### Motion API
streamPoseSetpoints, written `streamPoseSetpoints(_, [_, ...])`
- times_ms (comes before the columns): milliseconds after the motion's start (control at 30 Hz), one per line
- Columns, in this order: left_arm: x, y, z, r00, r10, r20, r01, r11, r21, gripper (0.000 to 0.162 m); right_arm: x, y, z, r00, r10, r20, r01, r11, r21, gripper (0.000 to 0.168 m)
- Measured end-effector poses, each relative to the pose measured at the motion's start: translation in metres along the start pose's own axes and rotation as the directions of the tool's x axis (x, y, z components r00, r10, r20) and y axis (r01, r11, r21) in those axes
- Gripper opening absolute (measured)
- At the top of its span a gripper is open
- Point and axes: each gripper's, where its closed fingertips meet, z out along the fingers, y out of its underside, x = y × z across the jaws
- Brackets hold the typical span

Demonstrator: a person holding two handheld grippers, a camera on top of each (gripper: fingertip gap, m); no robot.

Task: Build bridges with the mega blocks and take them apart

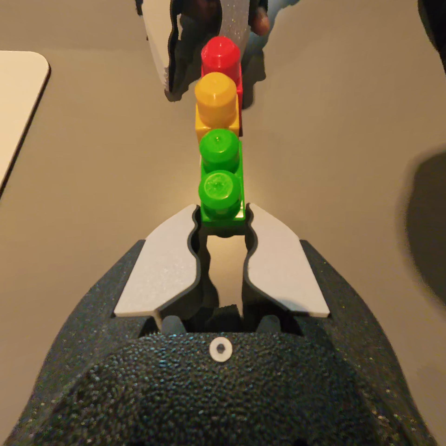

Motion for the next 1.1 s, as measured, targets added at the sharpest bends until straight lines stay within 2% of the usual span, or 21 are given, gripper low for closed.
streamPoseSetpoints(300, [-0.006,0.0,-0.001,0.998,0.021,-0.067,-0.021,1.0,0.009,0.034,0.004,0.001,-0.001,1.0,0.014,-0.022,-0.014,1.0,-0.003,0.045])
streamPoseSetpoints(467, [-0.01,-0.003,-0.019,0.999,-0.01,-0.031,0.014,0.994,0.111,0.034,0.007,0.005,-0.005,1.0,0.008,-0.028,-0.008,1.0,0.003,0.049])
streamPoseSetpoints(633, [-0.015,-0.033,-0.038,1.0,-0.021,-0.008,0.023,0.943,0.332,0.034,-0.003,-0.002,-0.012,0.999,-0.046,0.018,0.044,0.996,0.074,0.055])
streamPoseSetpoints(800, [-0.019,-0.032,-0.026,0.999,-0.002,0.039,-0.01,0.957,0.29,0.034,-0.012,-0.002,-0.006,0.996,-0.09,-0.008,0.09,0.995,0.036,0.07])
streamPoseSetpoints(1100, [-0.02,-0.033,-0.027,0.998,-0.001,0.058,-0.017,0.953,0.301,0.034,-0.017,-0.02,0.004,0.996,-0.076,-0.047,0.079,0.995,0.068,0.061])
